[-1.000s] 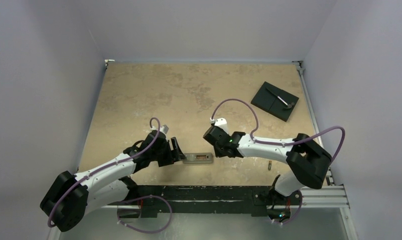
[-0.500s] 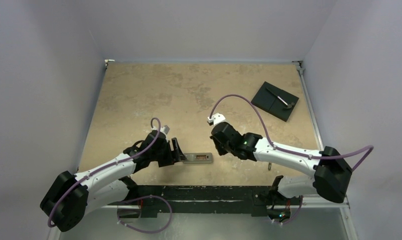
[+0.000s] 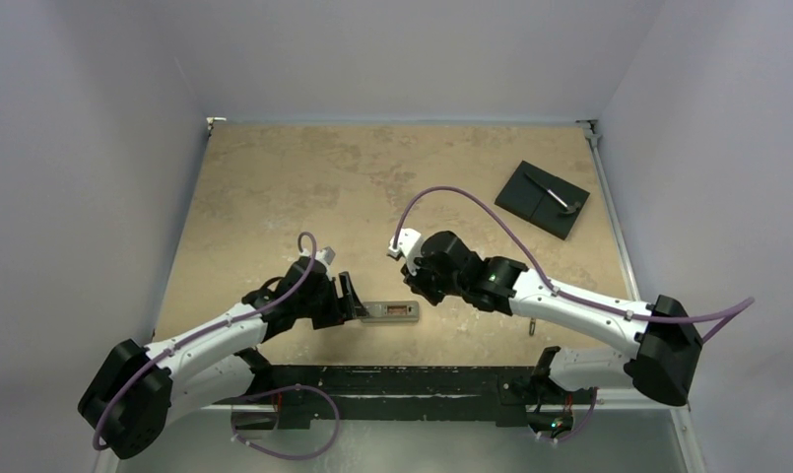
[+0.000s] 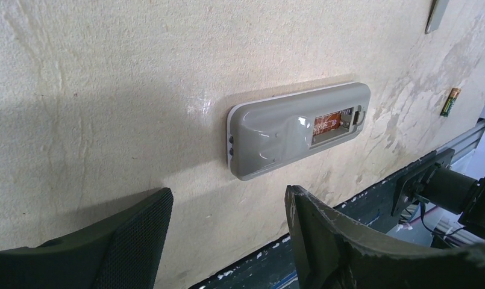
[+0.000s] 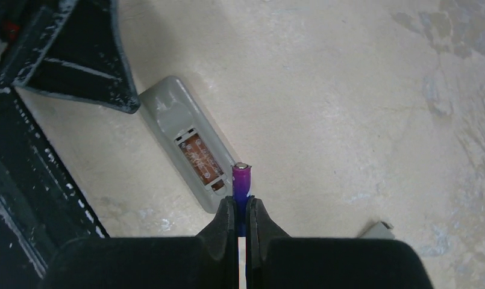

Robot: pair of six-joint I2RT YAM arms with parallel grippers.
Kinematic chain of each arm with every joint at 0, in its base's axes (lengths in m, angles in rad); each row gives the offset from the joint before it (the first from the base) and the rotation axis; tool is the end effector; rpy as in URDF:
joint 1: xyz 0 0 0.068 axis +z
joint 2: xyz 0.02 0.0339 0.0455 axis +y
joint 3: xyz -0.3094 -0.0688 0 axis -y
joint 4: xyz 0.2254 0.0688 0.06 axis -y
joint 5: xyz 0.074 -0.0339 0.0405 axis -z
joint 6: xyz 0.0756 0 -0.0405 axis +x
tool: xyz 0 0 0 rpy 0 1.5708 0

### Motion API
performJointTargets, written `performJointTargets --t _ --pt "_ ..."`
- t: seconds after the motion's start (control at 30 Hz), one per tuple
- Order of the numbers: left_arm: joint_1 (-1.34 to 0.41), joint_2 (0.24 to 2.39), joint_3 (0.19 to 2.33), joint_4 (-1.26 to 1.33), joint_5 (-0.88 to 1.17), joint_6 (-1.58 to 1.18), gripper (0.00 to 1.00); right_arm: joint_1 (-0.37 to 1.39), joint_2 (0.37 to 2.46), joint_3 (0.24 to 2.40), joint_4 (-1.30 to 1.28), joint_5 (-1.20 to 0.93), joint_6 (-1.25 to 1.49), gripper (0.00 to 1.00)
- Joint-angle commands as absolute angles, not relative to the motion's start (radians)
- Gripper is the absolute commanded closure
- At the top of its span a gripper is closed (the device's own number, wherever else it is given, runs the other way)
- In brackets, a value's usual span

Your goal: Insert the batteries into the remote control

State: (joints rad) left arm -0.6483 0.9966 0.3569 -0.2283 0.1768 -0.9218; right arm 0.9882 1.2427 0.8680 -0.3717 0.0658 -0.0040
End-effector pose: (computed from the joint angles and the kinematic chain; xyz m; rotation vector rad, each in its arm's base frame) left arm 0.1231 -0.1099 0.1736 -0.2746 2.6241 -0.8487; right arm 0.1482 0.2158 0.2783 -1.0901 2.0852 0.4178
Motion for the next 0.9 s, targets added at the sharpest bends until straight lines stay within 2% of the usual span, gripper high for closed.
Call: performJointTargets --t 0.0,0.47,0.87 --pt "-0.646 0.975 0.354 -0.233 0.192 -0.894 0.32 0.994 1.226 0.918 -0.380 -0.069 -0.203 1.00" --pt "-0.646 0.808 0.384 -0.354 0.123 -0.902 0.32 1.008 1.313 0.940 -0.390 -0.185 -0.408 0.96" --pt "-0.646 0.799 0.391 -0.363 0.124 -0.904 0.32 1.042 1.428 0.963 -0.377 -0.167 -0.432 0.95"
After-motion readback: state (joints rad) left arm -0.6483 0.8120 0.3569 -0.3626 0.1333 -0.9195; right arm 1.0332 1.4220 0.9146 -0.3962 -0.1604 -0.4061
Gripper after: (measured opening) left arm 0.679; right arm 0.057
